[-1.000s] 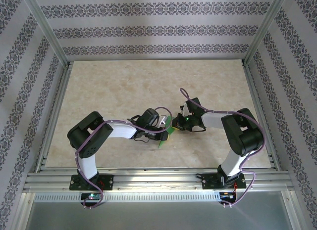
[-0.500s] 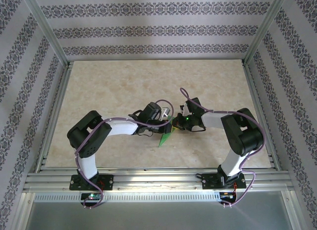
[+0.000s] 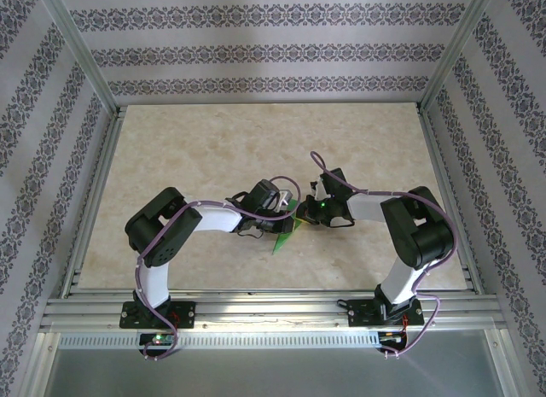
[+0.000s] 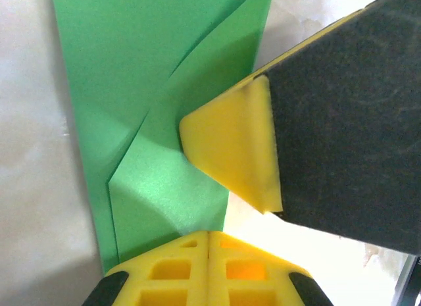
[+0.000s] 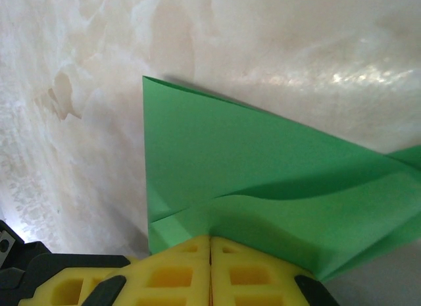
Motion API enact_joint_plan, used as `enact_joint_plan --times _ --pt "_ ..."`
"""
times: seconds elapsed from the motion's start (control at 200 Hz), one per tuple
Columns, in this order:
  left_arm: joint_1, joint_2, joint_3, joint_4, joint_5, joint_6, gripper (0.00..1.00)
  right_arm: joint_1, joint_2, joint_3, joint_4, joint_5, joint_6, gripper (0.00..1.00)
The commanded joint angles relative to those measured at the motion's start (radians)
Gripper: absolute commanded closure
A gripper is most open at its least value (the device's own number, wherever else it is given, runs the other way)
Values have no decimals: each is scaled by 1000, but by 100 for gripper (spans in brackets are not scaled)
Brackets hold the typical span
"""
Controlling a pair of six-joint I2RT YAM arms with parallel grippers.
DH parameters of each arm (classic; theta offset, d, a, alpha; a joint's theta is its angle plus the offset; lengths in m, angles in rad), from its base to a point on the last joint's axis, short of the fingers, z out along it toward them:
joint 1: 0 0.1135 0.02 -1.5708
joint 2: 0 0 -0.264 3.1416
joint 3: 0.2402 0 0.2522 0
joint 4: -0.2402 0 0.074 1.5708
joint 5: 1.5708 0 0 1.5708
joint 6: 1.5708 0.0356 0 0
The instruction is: Fold a paper plane with a square sheet of paper (pick it up from the middle)
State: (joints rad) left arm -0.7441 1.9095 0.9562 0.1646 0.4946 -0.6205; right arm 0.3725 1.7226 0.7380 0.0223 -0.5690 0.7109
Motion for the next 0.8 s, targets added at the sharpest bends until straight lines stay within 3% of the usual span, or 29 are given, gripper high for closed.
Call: enact_joint_plan --times 0.0,0.48,0.794 --pt "8 19 -50 -133 26 33 100 -42 8 11 -22 99 10 92" --pt "6 23 -48 -161 41 48 100 -183 -21 46 -65 186 4 93" --pt "8 7 -59 -148 41 36 100 -133 -203 0 -23 133 6 90"
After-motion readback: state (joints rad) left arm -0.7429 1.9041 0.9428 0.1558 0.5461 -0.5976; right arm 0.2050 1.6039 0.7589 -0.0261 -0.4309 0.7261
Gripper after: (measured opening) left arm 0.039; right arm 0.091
